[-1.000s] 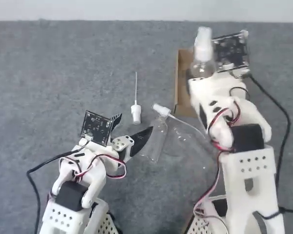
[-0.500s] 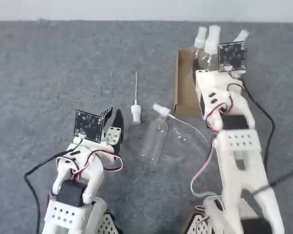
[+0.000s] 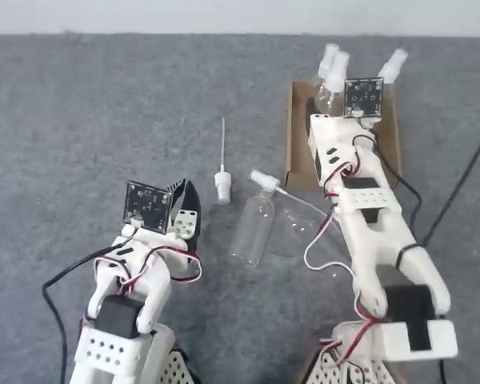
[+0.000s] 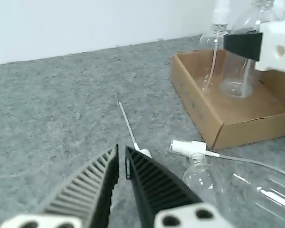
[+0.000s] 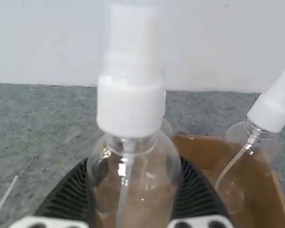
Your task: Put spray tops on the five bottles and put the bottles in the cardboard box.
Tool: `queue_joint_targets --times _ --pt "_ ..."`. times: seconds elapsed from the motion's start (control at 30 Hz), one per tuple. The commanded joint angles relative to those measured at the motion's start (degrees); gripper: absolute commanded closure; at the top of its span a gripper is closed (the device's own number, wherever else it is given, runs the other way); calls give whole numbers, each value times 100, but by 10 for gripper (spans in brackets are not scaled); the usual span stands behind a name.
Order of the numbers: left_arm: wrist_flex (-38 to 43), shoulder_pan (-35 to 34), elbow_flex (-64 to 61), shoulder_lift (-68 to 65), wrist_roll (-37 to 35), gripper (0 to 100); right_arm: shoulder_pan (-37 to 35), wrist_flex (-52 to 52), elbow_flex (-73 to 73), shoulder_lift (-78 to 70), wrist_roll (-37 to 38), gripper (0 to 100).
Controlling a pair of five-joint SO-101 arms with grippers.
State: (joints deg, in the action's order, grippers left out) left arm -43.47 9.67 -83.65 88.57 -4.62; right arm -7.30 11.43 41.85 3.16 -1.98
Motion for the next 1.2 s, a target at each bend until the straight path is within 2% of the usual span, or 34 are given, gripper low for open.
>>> queue_joint_targets --times 0.0,0.3,0.43,0.63,1.17 --pt "193 -26 13 105 18 988 -13 426 -70 -136 -79 992" --pt "193 -26 13 105 26 988 -92 620 -607 -1121 -88 992" --pt "193 -26 13 105 26 988 -84 620 -633 -1209 -114 992" --pt "193 -26 4 105 26 988 -84 629 -624 -1244 -651 992" --pt "193 18 -66 114 26 988 -92 1411 -598 -1701 -624 992"
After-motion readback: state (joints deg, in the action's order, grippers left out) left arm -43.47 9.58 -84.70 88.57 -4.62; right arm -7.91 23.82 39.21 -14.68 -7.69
